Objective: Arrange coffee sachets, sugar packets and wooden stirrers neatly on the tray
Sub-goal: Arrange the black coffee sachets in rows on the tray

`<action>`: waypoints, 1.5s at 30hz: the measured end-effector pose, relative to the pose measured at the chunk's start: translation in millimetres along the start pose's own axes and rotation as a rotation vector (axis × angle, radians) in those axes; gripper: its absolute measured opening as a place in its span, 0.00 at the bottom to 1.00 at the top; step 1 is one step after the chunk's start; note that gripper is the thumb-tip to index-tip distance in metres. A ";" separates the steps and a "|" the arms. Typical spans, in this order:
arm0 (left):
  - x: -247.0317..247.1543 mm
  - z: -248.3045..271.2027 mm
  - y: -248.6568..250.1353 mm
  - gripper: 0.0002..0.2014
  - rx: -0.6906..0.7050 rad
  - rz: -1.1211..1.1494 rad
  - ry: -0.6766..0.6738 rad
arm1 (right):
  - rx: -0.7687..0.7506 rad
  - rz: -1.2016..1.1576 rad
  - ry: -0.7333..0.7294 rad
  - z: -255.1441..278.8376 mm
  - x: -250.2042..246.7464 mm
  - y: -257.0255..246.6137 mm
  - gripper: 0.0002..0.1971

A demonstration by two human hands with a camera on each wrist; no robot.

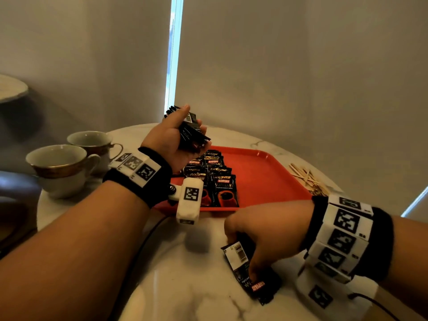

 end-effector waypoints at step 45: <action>47.7 24.8 -67.5 0.31 -0.214 -0.176 -0.210 | -0.398 -1.018 0.822 -32.9 -96.6 54.8 0.26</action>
Point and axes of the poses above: each hand's wrist, its own z-axis away from the middle knuckle, its own x-axis out of the palm, y = z × x, the point moved 8 cm from there along -z, towards the middle knuckle, and after that the axes turned 9 degrees about y, right-handed, at the moved point
